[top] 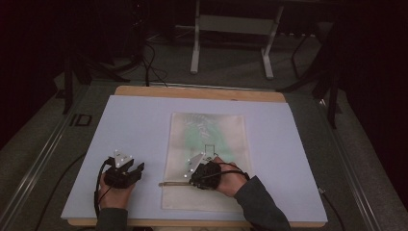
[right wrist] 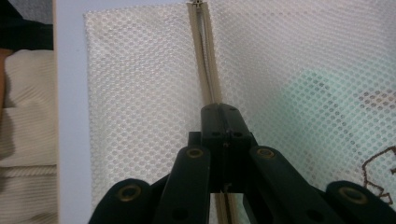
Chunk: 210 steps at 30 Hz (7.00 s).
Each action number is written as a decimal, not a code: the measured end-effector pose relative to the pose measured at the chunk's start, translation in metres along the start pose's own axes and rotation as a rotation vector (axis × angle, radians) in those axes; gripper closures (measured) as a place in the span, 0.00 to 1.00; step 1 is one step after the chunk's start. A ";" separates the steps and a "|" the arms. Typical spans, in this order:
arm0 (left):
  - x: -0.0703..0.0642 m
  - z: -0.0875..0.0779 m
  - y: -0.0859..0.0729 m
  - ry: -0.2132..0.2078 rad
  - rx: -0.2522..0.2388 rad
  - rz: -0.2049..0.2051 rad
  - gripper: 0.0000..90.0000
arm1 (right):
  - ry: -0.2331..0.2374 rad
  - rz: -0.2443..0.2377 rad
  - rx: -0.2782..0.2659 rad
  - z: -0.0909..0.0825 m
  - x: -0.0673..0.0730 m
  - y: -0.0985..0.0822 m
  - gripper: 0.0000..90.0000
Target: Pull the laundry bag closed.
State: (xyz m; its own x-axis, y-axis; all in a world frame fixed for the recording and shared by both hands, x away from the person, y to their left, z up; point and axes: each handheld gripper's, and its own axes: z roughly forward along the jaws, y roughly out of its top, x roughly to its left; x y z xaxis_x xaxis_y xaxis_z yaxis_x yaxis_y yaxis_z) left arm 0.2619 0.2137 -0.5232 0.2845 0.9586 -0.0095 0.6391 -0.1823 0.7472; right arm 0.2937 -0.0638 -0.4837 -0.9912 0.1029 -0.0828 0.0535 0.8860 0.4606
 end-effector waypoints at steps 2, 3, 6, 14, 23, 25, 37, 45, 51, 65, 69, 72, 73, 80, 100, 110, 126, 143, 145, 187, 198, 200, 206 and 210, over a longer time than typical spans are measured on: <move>0.000 0.000 0.000 0.000 0.000 0.000 0.61 | 0.013 0.000 -0.001 0.001 0.000 0.001 0.99; 0.000 0.000 0.000 0.000 0.000 0.001 0.61 | 0.011 0.002 0.002 0.002 0.001 0.001 0.98; 0.000 0.000 0.000 0.000 0.000 -0.001 0.61 | 0.013 0.003 0.001 0.003 0.001 0.002 0.96; 0.000 0.000 0.000 -0.001 0.001 -0.001 0.61 | 0.030 0.000 -0.001 0.007 0.001 0.009 0.85; 0.001 0.000 0.000 -0.002 0.002 0.000 0.61 | 0.053 -0.013 -0.002 0.012 0.001 0.017 0.77; 0.001 0.000 0.000 -0.001 0.002 0.000 0.61 | 0.055 -0.013 -0.002 0.013 0.001 0.020 0.75; 0.002 -0.001 0.000 0.000 -0.002 -0.005 0.60 | 0.061 -0.031 -0.006 0.023 0.002 0.036 0.73; 0.002 -0.001 0.000 -0.002 0.000 -0.006 0.60 | 0.064 -0.040 -0.011 0.030 0.001 0.046 0.77; 0.003 -0.001 0.000 -0.004 0.000 -0.008 0.60 | 0.069 -0.035 -0.011 0.035 0.001 0.052 0.83; 0.003 -0.002 -0.001 -0.006 -0.001 -0.010 0.60 | 0.079 -0.042 -0.011 0.048 0.000 0.069 0.83; 0.004 -0.002 -0.001 -0.006 0.000 -0.012 0.60 | 0.083 -0.048 -0.008 0.053 0.002 0.075 0.84; 0.004 -0.002 -0.001 -0.006 0.000 -0.013 0.60 | 0.083 -0.052 -0.001 0.057 0.002 0.079 0.84; 0.004 -0.002 -0.001 -0.006 0.000 -0.014 0.60 | 0.084 -0.051 0.003 0.059 0.003 0.081 0.84; 0.004 -0.002 -0.001 -0.007 -0.002 -0.016 0.60 | 0.082 -0.045 0.020 0.067 0.004 0.085 0.85; 0.003 -0.003 0.000 -0.013 -0.010 -0.017 0.60 | 0.075 -0.045 0.008 0.064 0.006 0.088 0.90; 0.001 -0.006 0.000 -0.026 -0.012 -0.013 0.60 | 0.057 -0.047 -0.046 0.049 0.007 0.078 0.90; -0.012 -0.003 0.002 -0.085 0.001 0.022 0.64 | 0.072 0.018 -0.050 0.051 0.003 0.049 0.89; -0.029 -0.002 0.004 -0.189 0.008 0.078 0.86 | 0.102 0.073 -0.089 0.055 0.001 0.037 0.90; -0.033 -0.001 0.005 -0.228 0.010 0.097 0.90 | 0.099 0.075 -0.098 0.056 0.001 0.036 0.91; -0.065 0.022 0.002 -0.338 0.086 0.141 0.99 | 0.100 0.113 -0.162 0.057 0.002 0.026 0.91; -0.065 0.022 0.002 -0.333 0.094 0.133 0.99 | 0.086 0.100 -0.150 0.054 0.004 0.025 0.91; -0.066 0.022 0.002 -0.331 0.096 0.138 0.99 | 0.083 0.099 -0.149 0.054 0.004 0.024 0.91; -0.064 0.022 0.003 -0.338 0.099 0.129 0.99 | 0.077 0.092 -0.141 0.053 0.005 0.025 0.91; -0.064 0.022 0.003 -0.339 0.100 0.128 0.99 | 0.080 0.093 -0.135 0.052 0.004 0.024 0.92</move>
State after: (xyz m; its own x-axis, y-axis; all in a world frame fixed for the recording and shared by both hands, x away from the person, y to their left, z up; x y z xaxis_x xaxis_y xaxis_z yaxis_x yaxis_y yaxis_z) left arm 0.2612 0.1467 -0.5352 0.5764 0.8030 -0.1518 0.6446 -0.3326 0.6884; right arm 0.2972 -0.0188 -0.5191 -0.9895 0.1407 0.0335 0.1341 0.8052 0.5776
